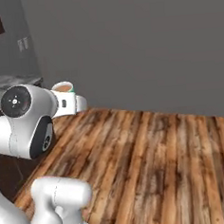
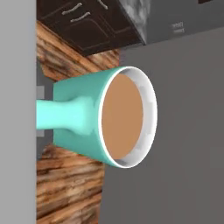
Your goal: Pick the cup of tea, navigate to the dining table, and place it on the saucer.
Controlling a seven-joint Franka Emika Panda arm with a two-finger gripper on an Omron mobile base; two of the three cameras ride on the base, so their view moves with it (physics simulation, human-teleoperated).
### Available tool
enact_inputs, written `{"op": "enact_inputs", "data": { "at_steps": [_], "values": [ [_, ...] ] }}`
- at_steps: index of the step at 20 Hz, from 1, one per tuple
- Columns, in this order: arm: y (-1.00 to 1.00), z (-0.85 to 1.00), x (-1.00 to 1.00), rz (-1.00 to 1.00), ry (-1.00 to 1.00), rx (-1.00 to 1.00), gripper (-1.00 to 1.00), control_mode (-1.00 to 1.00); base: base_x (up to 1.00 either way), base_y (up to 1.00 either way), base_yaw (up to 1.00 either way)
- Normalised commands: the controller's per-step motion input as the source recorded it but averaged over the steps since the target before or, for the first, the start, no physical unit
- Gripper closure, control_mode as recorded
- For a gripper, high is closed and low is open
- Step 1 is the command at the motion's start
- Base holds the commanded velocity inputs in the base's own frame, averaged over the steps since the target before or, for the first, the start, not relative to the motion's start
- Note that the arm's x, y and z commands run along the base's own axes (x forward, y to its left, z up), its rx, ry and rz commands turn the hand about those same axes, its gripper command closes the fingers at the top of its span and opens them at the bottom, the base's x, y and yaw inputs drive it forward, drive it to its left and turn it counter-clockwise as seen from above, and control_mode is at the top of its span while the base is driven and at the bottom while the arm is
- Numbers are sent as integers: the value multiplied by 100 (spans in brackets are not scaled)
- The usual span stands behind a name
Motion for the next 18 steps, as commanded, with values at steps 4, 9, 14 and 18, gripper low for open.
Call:
{"op": "enact_inputs", "data": {
  "at_steps": [4,9,14,18],
  "values": [
    [0,0,0,0,0,0,100,100,21,20,-87],
    [0,0,0,0,0,0,100,100,20,45,-80],
    [0,0,0,0,0,0,100,100,40,42,-82],
    [0,0,0,0,0,0,100,100,38,43,-81]
  ]
}}
